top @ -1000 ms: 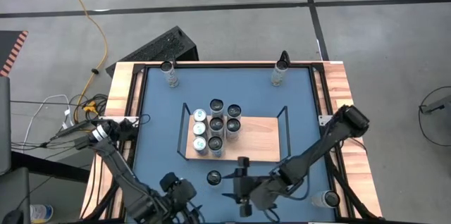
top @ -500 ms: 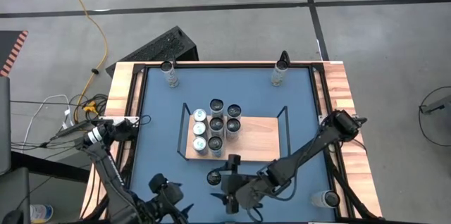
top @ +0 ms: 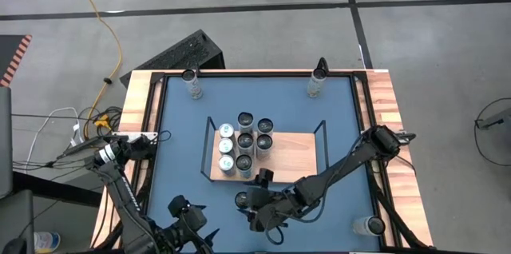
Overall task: Place canned beverage on shelf
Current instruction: Put the pink soda can on the shelf aligned with the other pink soda cans
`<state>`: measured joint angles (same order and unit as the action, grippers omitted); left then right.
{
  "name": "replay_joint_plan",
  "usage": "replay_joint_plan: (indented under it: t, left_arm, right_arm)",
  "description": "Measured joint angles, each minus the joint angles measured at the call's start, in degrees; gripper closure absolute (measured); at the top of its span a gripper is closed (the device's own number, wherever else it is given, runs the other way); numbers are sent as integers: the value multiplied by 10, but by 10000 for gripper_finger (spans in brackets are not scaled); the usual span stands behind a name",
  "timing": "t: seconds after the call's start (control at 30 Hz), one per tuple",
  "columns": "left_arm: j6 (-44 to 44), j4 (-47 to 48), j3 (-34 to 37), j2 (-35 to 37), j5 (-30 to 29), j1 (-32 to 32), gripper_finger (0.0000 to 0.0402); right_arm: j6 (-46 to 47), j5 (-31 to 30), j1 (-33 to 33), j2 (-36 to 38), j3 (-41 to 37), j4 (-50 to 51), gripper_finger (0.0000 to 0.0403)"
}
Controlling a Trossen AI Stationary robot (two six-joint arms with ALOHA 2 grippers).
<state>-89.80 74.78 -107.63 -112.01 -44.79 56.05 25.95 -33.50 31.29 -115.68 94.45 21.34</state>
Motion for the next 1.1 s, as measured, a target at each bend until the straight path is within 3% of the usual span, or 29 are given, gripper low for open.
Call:
replay_joint_plan:
  t: [0.47,0.7,0.83,1.1]
  left_arm:
    - [7,0,0,0,-25,0,40]
    - [6,3,0,0,-26,0,40]
    - [6,3,0,0,-26,0,40]
    - [6,6,0,0,-32,0,40]
  right_arm:
    - [42,6,0,0,0,-6,24]
    - [43,3,5,-38,0,-43,40]
    - [67,-30,10,-48,0,-37,65]
    - [70,-60,24,-48,-1,-33,154]
